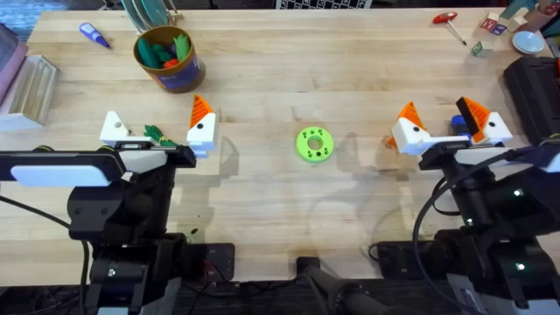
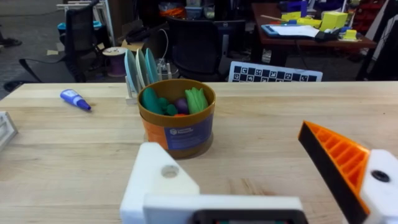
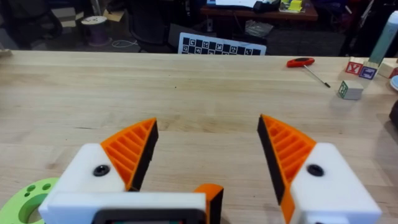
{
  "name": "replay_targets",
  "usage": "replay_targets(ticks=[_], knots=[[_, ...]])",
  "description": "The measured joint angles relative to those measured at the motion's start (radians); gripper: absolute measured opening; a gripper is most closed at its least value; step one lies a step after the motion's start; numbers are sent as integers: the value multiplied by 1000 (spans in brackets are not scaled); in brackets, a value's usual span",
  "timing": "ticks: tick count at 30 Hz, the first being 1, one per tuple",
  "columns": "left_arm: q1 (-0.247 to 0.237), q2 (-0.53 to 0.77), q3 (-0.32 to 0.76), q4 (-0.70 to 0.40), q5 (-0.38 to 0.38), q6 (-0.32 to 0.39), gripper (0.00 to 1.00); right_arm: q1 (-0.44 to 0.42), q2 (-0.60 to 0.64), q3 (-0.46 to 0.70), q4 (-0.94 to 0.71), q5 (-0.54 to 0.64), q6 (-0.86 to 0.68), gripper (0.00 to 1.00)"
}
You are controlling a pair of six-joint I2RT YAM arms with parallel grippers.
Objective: Pick up the gripper from the table and insert it into the empty holder that is missing its gripper. Then pick up a screw, insert it into the mounting hole, and use the screwdriver to tighten it. Finally, clean up the table by picking up the vegetable and placing it into the bucket.
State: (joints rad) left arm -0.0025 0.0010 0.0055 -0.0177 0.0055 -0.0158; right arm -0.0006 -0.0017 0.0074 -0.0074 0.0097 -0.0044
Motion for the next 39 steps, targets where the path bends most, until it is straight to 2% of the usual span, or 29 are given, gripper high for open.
replay_targets(ticks=[9,13,18,23,28,31,35,39], knots=[[0,0,5,11,-7,-6,985,-2,0,0,7,-1,4,992],[0,1,76,-139,-86,-52,985,-3,0,1,-1,-21,67,992],[0,70,337,-401,-196,-104,985,-3,10,77,-99,-41,104,992],[0,281,618,-659,-248,-132,985,-3,121,300,-292,-53,110,992],[0,538,842,-925,-262,-164,986,-3,335,582,-546,-56,110,992],[0,681,958,-1077,-255,-212,985,-3,485,753,-684,-56,110,992],[0,812,1036,-1120,-237,-256,986,-3,648,924,-799,-56,111,990],[0,898,1042,-1149,-230,-278,986,-3,738,983,-802,-56,111,992]])
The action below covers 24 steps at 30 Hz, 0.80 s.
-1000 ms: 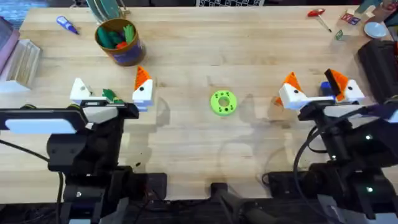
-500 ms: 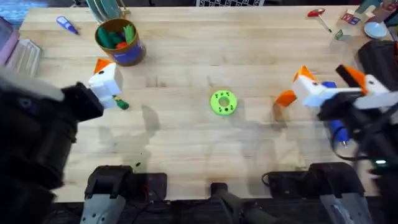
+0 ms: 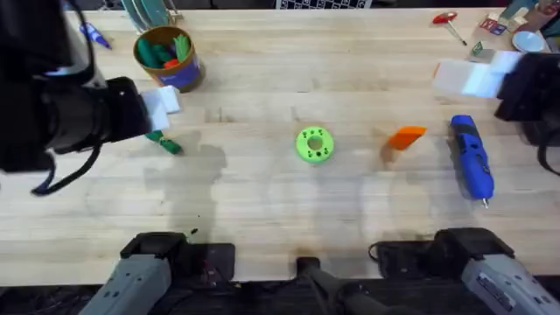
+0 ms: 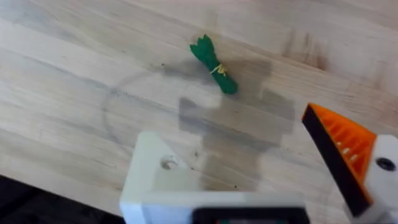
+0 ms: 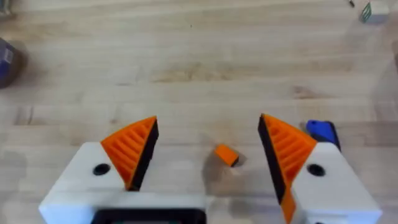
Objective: Pick up the gripper from the table and insert it into the empty holder that is missing its gripper. Then pick up a screw, insert it into the mounting hole, and use the screwdriver to tighten it. Finally, clean up the table by picking up the vegetable and placing it into the bucket.
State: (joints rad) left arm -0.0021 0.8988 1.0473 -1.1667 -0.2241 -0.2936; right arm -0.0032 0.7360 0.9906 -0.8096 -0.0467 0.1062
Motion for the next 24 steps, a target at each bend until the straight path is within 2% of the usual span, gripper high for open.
replay_targets(ticks=[2,4,9,13,18,19,20,24], knots=[[12,44,0,2,4,-20,985,0,26,1,-12,0,0,992],[46,91,0,3,16,-61,985,0,40,1,-26,0,0,992],[198,249,0,23,73,-178,986,0,46,1,-30,0,1,992],[295,391,-21,143,121,-216,988,0,47,1,-33,0,2,992],[310,549,-58,246,181,-229,995,0,47,1,-34,0,2,992],[309,575,-60,259,187,-235,958,0,47,1,-35,0,2,990],[309,598,-61,268,195,-238,830,0,47,1,-36,0,2,992],[309,643,-63,257,214,-238,214,0,47,1,-37,0,2,992]])
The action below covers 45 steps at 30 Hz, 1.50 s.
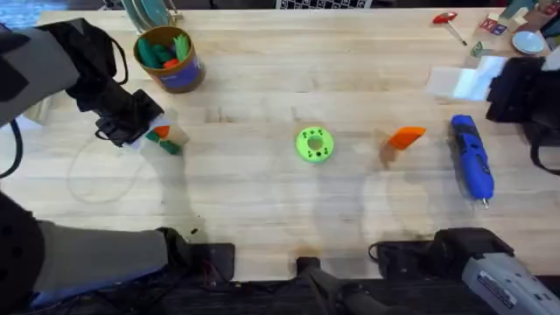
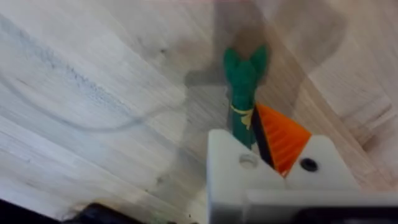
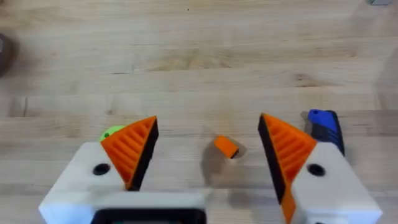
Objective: Pick up the gripper from the table and insert it into the empty holder that is missing its gripper. Then pick up a screw, insert it into the mounting hole, and use the screwdriver to tighten it. Finally, clean up the table by picking up the vegetable and placing it into the bucket.
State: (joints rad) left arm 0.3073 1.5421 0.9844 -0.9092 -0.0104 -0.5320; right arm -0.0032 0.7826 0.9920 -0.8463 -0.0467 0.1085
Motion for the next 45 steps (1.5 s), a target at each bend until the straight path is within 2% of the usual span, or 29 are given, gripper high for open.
replay_targets(ticks=[1,2,6,9,11,16,17,21,24,26,28,31,33,35,36,37,38,41,45], knots=[[0,-3,0,-3,15,0,58,0,0,0,0,0,0,992],[-3,-13,0,-9,16,1,21,0,0,0,0,0,0,992],[-38,-101,-6,-56,55,32,18,0,0,0,0,0,0,992],[-114,-223,-6,-65,106,59,51,0,0,0,0,0,0,992],[-195,-323,-6,-70,131,73,151,0,0,0,0,0,0,992],[-430,-550,-5,-46,173,83,891,0,0,0,-2,0,0,992],[-477,-584,-5,-28,176,79,965,0,0,0,-4,0,0,992],[-624,-655,-5,68,183,76,984,0,0,0,-7,0,0,992],[-710,-675,-5,136,192,76,985,0,0,0,-7,0,0,992],[-752,-681,-5,175,197,76,985,0,0,0,-7,0,0,992],[-776,-680,-5,195,198,76,985,0,0,0,-7,0,0,992],[-785,-680,-5,170,199,76,987,0,0,0,-7,0,0,992],[-785,-679,-5,115,205,75,986,0,0,0,-7,0,0,992],[-785,-679,-6,55,246,63,982,0,0,0,-7,0,0,992],[-785,-679,-5,33,274,50,911,0,0,0,-7,0,0,992],[-785,-679,-6,12,297,36,844,0,0,0,-7,0,0,992],[-785,-679,-6,-24,325,15,818,0,0,0,-7,0,0,992],[-785,-679,-6,-111,376,-69,815,0,0,0,-7,0,0,992],[-785,-679,-6,-119,378,-167,798,0,0,0,-7,0,0,992]])
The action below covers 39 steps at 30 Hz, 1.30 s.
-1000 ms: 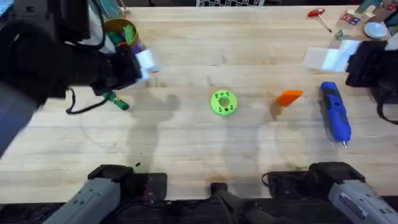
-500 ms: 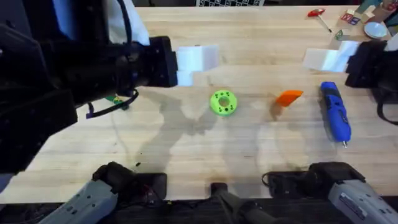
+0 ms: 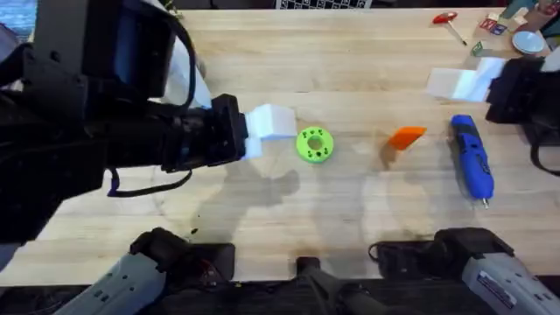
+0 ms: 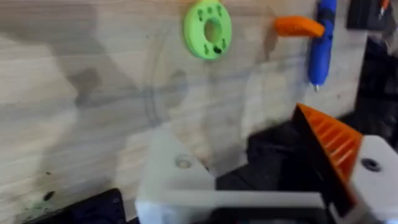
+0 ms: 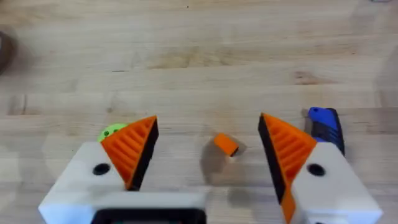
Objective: Pick up the gripper from the table and insert it into the empty holder that is missing its gripper. Then pick up a screw, insert it into the mounting hole, and use the screwdriver to tighten it. Finally, clean up the table by picking up the vegetable and placing it into the bucket.
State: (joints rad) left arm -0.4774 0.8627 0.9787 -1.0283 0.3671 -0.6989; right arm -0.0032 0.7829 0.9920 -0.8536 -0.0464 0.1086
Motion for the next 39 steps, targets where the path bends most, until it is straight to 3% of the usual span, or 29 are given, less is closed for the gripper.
replay_targets(ticks=[2,3,7,12,19,27,31,35,39], knots=[[0,0,0,7,-44,-23,841,0,0,0,0,0,0,992],[0,0,0,14,-75,-36,949,0,0,0,0,0,0,992],[0,-9,-12,73,-198,-42,985,0,0,0,0,0,0,992],[0,-161,-166,328,-271,93,985,0,0,0,0,0,0,992],[0,-490,-536,759,-249,365,985,0,0,0,0,0,0,992],[0,-698,-932,1155,-194,469,985,0,0,0,0,0,0,992],[0,-773,-973,1126,-155,547,986,0,0,0,0,0,0,992],[-1,-860,-972,1115,-99,698,985,0,0,0,0,0,0,992],[-7,-862,-972,1011,-47,790,986,0,0,0,0,0,0,992]])
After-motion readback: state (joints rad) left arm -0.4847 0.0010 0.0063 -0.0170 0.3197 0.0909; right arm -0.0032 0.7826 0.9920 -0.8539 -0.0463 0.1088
